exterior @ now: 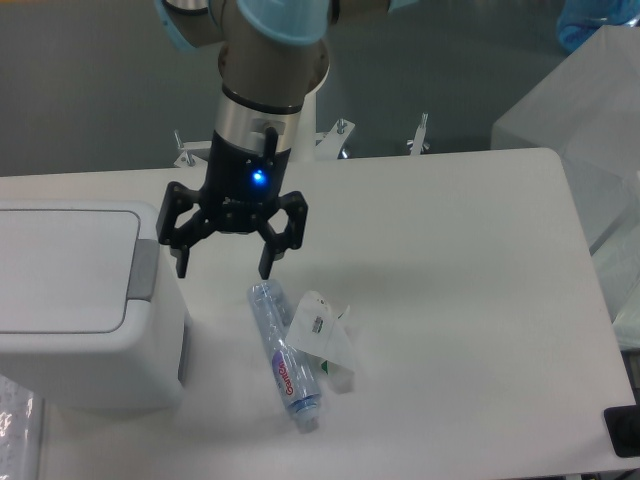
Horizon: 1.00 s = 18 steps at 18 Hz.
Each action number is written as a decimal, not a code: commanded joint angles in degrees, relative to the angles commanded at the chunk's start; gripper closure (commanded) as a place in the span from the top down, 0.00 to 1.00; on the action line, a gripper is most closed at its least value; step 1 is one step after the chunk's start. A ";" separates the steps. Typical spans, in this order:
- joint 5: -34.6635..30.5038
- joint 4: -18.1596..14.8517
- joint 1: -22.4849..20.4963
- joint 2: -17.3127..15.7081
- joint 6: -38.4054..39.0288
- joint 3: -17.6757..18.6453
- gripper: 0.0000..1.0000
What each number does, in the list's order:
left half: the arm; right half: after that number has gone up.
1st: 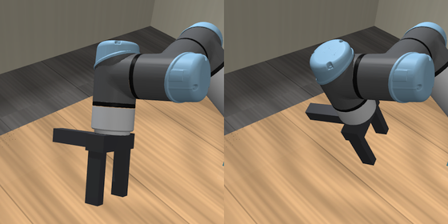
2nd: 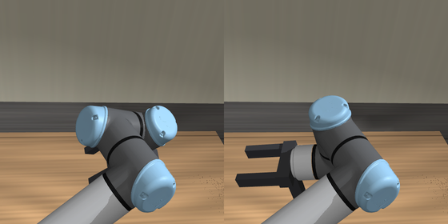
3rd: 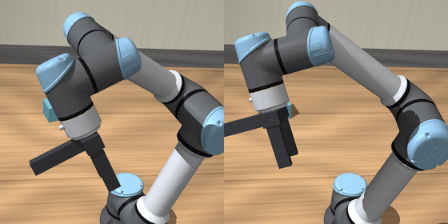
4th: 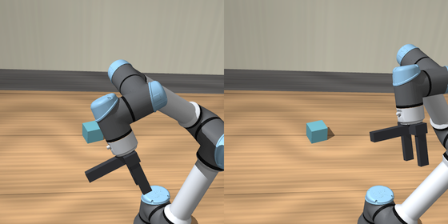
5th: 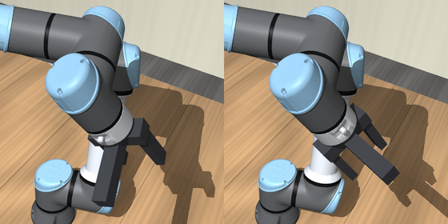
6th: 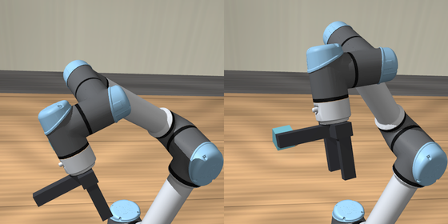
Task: Open the trash can
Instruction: 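Move the open gripper over the white trash can lid edge, then lower the gripper onto the lid edge and push the lid open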
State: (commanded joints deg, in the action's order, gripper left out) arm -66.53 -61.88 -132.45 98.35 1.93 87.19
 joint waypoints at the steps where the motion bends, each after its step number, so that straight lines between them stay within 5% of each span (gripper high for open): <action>1: 0.00 0.00 0.00 0.09 0.00 0.26 1.00; 18: -0.09 1.49 1.32 0.18 0.27 2.55 1.00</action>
State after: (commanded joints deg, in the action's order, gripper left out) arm -66.62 -60.38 -131.13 98.53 2.20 89.73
